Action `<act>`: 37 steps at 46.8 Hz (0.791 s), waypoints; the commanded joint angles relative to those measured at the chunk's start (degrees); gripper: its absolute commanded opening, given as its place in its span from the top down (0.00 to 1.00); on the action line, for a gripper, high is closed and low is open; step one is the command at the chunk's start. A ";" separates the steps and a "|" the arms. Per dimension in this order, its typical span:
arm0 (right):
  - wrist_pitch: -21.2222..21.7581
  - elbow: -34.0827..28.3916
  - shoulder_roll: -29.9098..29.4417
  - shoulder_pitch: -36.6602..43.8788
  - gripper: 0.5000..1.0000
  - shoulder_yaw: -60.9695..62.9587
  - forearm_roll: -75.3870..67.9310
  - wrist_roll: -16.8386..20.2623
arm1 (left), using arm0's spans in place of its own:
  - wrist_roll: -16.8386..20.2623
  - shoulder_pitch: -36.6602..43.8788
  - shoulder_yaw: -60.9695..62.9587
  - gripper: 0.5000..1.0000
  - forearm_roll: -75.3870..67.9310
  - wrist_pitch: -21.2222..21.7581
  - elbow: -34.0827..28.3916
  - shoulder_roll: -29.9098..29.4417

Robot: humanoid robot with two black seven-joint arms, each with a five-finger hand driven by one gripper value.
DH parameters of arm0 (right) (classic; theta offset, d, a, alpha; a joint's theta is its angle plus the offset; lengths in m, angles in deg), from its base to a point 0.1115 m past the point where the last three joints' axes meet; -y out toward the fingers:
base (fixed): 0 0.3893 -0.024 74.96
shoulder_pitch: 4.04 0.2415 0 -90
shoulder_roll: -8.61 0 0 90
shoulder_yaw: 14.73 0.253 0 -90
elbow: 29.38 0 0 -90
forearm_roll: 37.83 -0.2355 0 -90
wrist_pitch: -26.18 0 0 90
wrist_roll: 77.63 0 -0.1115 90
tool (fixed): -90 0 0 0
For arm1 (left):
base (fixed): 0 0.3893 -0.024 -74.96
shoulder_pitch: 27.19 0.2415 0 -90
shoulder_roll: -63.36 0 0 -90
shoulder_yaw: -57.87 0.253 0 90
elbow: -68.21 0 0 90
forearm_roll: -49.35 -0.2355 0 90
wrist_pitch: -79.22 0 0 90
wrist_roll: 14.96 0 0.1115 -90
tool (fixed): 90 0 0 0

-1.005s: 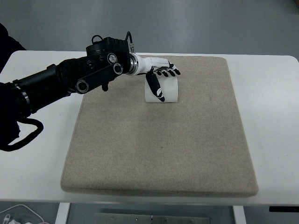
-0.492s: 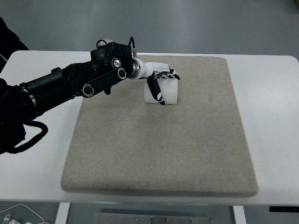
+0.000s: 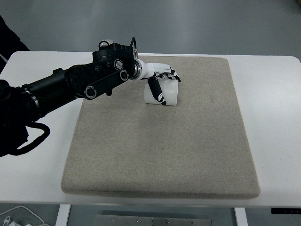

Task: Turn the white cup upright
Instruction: 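Lift the cup with the left hand and rotate it opening-up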

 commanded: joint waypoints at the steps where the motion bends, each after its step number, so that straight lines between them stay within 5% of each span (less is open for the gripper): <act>1: 0.00 0.00 0.00 -0.04 0.14 0.00 0.00 -0.07 | 0.44 -0.09 -0.72 0.66 0.76 0.07 -0.42 -0.01; 5: 0.00 0.00 0.00 0.05 0.14 0.00 0.00 0.01 | 0.62 -0.44 -1.51 0.73 1.81 -0.02 -1.39 -0.10; 37: 0.00 0.00 0.00 -0.04 0.14 0.00 0.00 0.01 | 5.10 0.17 -6.70 0.72 31.86 -4.59 -7.81 -3.26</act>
